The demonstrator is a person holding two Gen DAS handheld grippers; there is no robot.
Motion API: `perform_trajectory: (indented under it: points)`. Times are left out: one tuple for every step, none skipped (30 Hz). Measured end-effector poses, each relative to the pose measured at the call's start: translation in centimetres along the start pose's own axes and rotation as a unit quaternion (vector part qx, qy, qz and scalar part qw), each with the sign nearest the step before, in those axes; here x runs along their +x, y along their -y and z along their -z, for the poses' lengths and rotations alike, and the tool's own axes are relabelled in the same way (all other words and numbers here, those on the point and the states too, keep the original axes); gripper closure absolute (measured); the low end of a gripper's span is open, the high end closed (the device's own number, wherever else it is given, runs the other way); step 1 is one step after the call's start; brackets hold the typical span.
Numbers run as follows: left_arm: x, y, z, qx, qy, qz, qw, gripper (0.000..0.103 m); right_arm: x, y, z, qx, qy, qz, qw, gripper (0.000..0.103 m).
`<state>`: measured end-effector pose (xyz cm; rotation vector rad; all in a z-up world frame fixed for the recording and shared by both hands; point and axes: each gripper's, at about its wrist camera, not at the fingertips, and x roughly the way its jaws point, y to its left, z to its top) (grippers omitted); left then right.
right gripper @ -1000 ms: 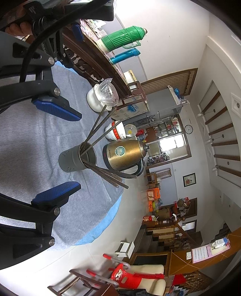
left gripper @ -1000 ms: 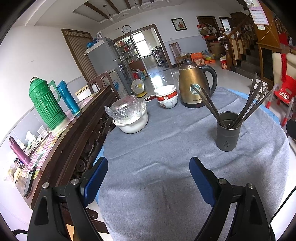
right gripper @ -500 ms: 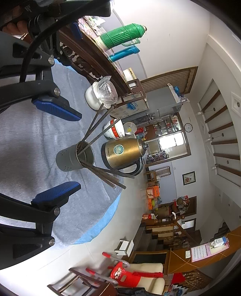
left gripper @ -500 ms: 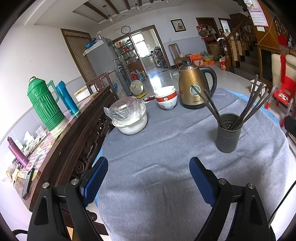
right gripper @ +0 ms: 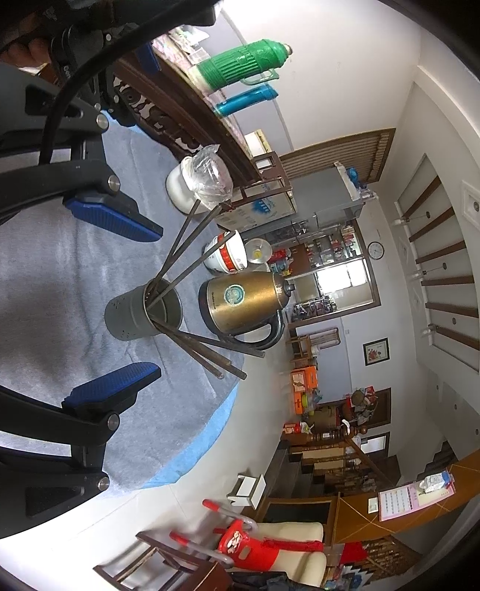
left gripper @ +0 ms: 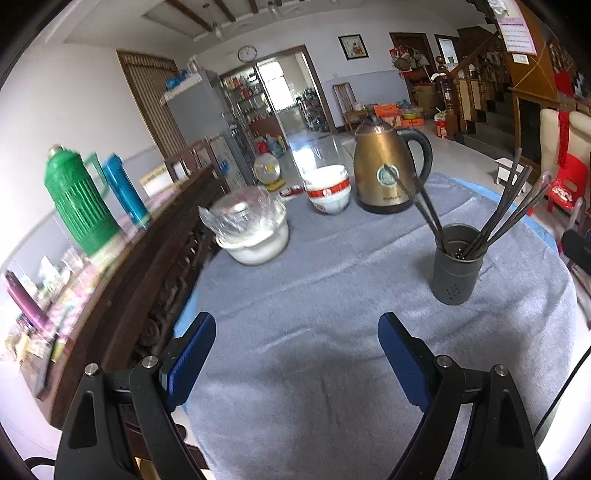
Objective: Organize utensils
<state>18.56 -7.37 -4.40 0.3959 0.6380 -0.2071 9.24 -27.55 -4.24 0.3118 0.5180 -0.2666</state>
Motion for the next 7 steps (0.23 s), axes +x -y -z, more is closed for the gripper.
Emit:
perform_trajectory:
  points:
    - [0.7, -0.4, 0.3, -0.012, -0.006, 0.009, 0.9999, 0.013, 0.3, 0.1, 0.2, 0.0, -0.004, 0.002, 1.0, 0.031]
    - [1.4, -0.8, 0.5, -0.024, -0.007, 0.018, 0.9995, 0.013, 1.0, 0.3, 0.5, 0.0, -0.012, 0.006, 1.0, 0.031]
    - [2.4, -1.4, 0.9, -0.041, -0.013, 0.023, 0.9988, 0.013, 1.6, 0.6, 0.8, -0.003, -0.015, 0.015, 1.0, 0.031]
    - [4.1, -2.1, 1.5, -0.063, -0.032, 0.026, 0.9972, 0.013, 2.1, 0.9, 1.2, -0.006, -0.019, 0.026, 0.999, 0.031]
    - [5.6, -2.6, 2.0, -0.08, -0.045, 0.036, 0.9952, 0.013, 3.1, 1.3, 1.8, -0.01, -0.027, 0.045, 0.999, 0.031]
    - [7.4, -3.2, 2.7, -0.099, -0.058, 0.046, 0.9923, 0.013, 4.2, 2.0, 2.4, -0.012, -0.038, 0.06, 0.997, 0.031]
    - [9.3, -3.6, 3.5, -0.112, -0.08, 0.041, 0.9896, 0.013, 5.5, 2.8, 3.1, -0.011, -0.052, 0.071, 0.996, 0.031]
